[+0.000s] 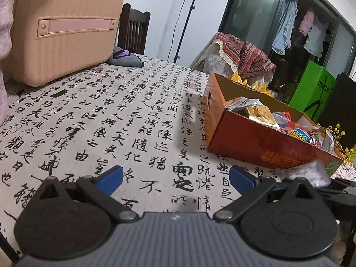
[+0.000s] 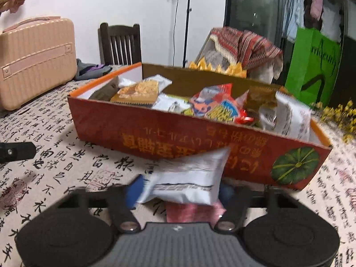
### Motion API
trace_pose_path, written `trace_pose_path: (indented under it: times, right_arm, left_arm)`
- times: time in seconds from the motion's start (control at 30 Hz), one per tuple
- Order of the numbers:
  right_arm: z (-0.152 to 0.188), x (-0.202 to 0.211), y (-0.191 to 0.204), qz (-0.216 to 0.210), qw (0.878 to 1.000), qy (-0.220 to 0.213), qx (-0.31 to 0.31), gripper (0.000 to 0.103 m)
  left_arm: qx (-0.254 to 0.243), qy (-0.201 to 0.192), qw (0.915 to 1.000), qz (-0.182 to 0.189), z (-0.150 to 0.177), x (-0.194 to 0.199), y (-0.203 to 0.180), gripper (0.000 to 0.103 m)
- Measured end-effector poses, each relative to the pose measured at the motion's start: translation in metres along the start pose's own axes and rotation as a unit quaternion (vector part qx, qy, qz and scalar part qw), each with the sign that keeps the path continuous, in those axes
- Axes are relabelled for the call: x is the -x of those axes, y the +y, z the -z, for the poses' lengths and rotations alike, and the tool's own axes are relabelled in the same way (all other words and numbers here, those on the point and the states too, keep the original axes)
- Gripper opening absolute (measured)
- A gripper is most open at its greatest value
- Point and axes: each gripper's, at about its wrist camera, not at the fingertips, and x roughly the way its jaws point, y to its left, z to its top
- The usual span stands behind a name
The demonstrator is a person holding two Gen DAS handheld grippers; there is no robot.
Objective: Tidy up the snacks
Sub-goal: 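Grasp the white sachet on the table with the right gripper, then grasp the pink packet with the left gripper while the right holds the sachet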
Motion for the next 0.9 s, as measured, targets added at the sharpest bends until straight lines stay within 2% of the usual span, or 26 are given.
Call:
trace_pose_path:
  times: [0.03,0.07,0.23,0.43,0.67,0.9]
  right_arm:
    - [0.000,0.002,0.000,-0.001,1.000,-0.005,0.002,0.029]
    - [-0.001,0.003,0.000,0.001,1.000,-0.010,0.002,0.028]
    - [0.000,0.014,-0.007,-0.007,0.999,-0.043,-0.017,0.010]
    - [0.000,0.031,-0.022,-0.018,0.996,-0.071,-0.059,0.009]
    - [0.010,0.069,-0.053,-0.018,0.989,-0.107,-0.097,0.009]
    - [0.031,0.089,-0.091,0.009,0.986,-0.114,-0.120,0.009]
  left_arm:
    - [-0.001,-0.001,1.0000,0.000,0.000,0.000,0.000,0.103]
    - [-0.001,-0.001,1.0000,0.000,0.000,0.000,0.000,0.103]
    - [0.000,-0.002,1.0000,-0.001,0.000,0.000,0.000,0.103]
    - [-0.001,0.000,0.9999,-0.012,0.000,-0.001,-0.001,0.103]
    - [-0.035,0.000,0.9988,-0.035,0.001,0.005,-0.022,0.103]
    - [-0.064,0.020,0.9976,-0.016,0.009,0.008,-0.069,0.103]
